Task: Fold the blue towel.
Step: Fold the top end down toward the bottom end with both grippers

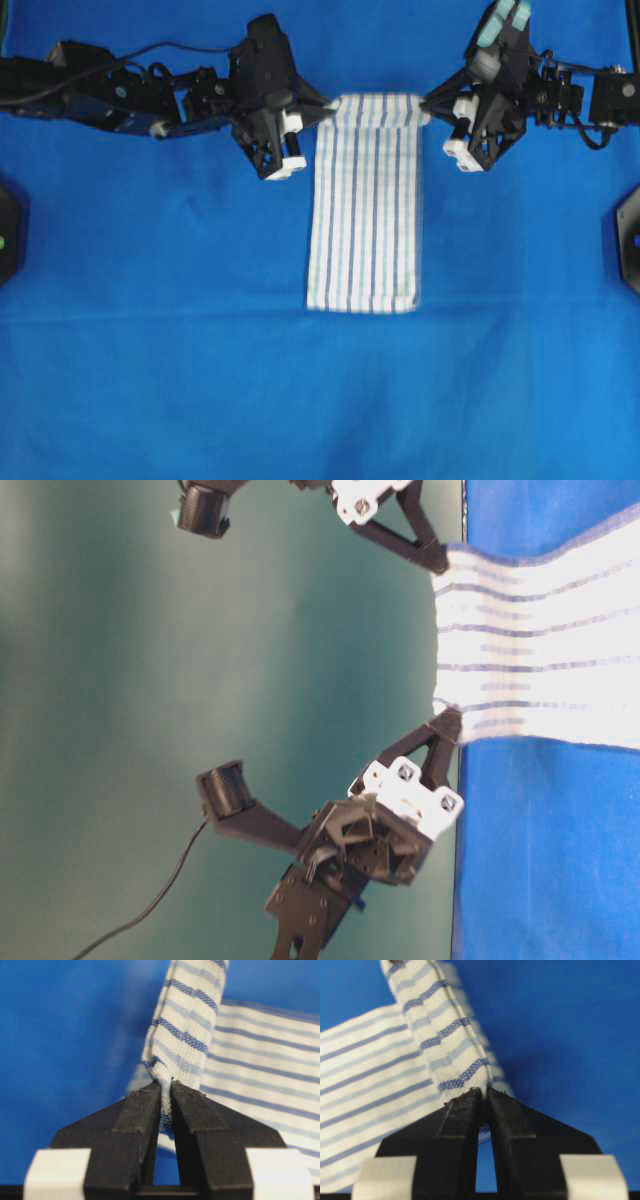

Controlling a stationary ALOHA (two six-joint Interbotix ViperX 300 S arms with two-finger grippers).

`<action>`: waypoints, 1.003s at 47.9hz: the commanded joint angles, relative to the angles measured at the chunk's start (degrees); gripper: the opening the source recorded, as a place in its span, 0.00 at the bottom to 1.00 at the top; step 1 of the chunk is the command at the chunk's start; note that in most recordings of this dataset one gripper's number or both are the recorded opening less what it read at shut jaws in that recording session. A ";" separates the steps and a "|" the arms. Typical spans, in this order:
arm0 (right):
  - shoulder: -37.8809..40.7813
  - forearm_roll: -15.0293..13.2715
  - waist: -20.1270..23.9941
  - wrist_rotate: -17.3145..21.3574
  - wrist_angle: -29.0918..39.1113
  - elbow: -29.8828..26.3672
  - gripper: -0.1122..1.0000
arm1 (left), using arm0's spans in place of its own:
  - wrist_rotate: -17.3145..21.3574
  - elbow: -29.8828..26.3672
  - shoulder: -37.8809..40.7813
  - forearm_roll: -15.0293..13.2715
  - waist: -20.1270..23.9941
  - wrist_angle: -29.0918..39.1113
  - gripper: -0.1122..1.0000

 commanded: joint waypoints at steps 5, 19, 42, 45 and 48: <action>-2.64 3.60 6.06 0.09 0.26 1.49 0.17 | -0.26 2.37 -3.25 -0.26 -5.19 -0.53 0.14; -2.37 7.56 15.29 0.09 1.05 2.11 0.17 | -4.92 3.96 -3.16 -0.26 -12.48 -0.53 0.14; 3.60 12.04 22.24 -0.09 0.70 1.93 0.17 | -7.29 5.01 1.58 -0.35 -19.69 -4.66 0.14; 4.48 12.48 22.59 -0.09 0.26 1.85 0.17 | -7.91 5.10 1.93 -0.35 -19.69 -4.57 0.14; 5.01 12.66 22.76 -0.09 0.09 1.76 0.17 | -8.17 5.19 2.02 -0.35 -19.69 -4.66 0.14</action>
